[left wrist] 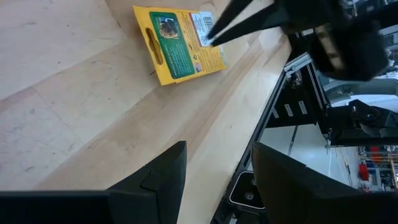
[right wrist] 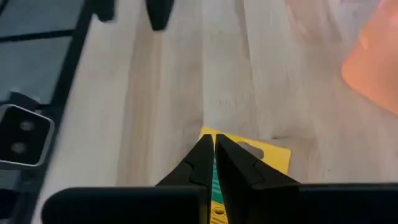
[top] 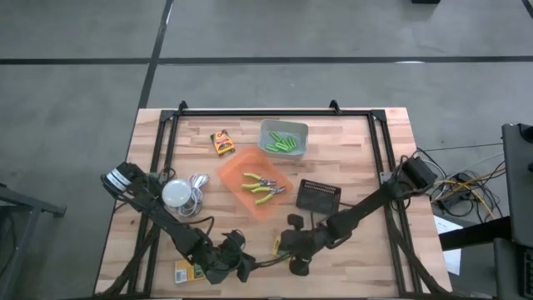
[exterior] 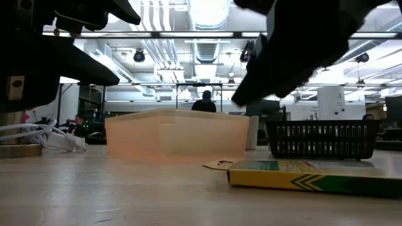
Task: Pick & Place School Supplies
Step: Put the yellow crayon box into the black bin
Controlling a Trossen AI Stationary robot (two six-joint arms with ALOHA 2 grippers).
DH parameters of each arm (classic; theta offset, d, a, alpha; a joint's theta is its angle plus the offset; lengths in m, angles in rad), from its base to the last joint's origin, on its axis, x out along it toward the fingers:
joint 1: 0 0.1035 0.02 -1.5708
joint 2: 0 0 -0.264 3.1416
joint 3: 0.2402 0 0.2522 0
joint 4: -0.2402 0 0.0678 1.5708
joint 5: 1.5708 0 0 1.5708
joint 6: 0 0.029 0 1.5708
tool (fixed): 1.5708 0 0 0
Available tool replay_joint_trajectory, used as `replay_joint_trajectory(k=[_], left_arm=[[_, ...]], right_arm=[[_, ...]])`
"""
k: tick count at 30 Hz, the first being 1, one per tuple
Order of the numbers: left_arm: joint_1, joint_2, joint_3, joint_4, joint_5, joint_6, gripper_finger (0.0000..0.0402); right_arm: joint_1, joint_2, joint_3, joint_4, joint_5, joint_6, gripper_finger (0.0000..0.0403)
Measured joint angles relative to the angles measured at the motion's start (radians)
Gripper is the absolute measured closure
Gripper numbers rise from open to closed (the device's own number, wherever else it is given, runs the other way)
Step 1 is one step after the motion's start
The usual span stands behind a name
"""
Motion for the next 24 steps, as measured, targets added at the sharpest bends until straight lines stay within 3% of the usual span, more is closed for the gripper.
replay_joint_trajectory(k=[10, 14, 18, 24], left_arm=[[0.000, 0.000, 0.000, -0.006, 0.000, 0.001, 0.0216], [0.000, 0.000, 0.000, -0.007, 0.000, 0.002, 0.0216], [0.000, 0.000, 0.000, -0.006, 0.000, 0.002, 0.0216], [0.000, 0.000, 0.000, -0.006, 0.001, -0.001, 0.0216]], right_arm=[[0.000, 0.081, 0.002, 0.003, -0.130, 0.012, 0.0385], [-0.002, 0.117, 0.028, 0.010, -0.131, 0.026, 0.0385], [-0.009, 0.133, 0.042, -0.004, -0.091, 0.134, 0.0385], [-0.014, 0.119, 0.042, -0.108, 0.075, 0.307, 0.0385]])
